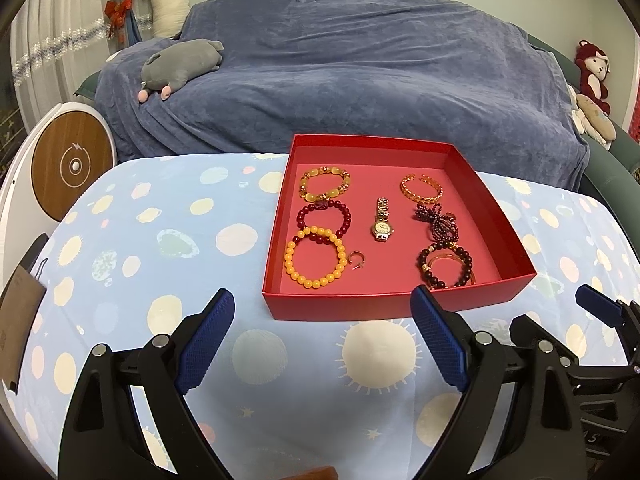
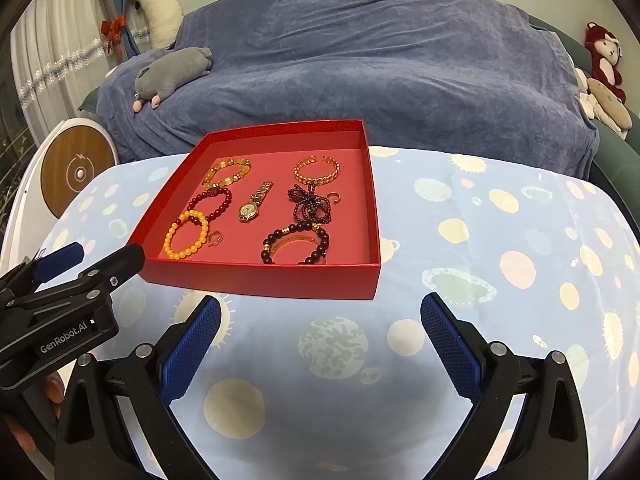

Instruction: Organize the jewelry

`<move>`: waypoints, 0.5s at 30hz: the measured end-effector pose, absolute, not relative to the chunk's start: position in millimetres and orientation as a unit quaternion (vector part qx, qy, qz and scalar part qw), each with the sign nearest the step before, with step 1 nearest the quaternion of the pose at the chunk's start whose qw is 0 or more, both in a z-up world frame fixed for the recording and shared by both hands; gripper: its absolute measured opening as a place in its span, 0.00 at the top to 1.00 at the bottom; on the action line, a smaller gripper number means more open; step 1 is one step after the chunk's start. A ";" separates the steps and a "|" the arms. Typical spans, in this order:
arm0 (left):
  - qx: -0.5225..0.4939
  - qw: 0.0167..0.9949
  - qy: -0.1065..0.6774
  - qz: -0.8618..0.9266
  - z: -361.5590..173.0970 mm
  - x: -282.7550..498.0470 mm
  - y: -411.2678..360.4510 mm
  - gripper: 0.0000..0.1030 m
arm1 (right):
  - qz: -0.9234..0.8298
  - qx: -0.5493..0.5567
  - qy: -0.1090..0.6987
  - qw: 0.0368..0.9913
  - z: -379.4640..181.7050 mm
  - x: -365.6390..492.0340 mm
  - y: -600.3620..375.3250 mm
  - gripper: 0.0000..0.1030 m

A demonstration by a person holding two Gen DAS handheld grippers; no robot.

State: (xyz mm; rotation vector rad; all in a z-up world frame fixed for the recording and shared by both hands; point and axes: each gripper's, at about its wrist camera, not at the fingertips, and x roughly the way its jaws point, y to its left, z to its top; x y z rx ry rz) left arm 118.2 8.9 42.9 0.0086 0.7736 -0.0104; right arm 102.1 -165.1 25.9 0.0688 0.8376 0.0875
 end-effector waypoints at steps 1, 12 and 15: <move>0.004 0.926 0.378 -0.006 42.6 118.3 8.7 0.17 | 0.043 0.033 0.407 0.912 25.9 102.4 -165.3 0.07; 0.007 0.926 0.378 -0.005 41.0 118.3 7.8 0.17 | 0.042 0.032 0.405 0.913 27.2 101.2 -165.4 0.07; 0.008 0.926 0.378 -0.006 40.8 118.1 7.8 0.17 | 0.042 0.030 0.404 0.913 27.4 101.3 -165.1 0.07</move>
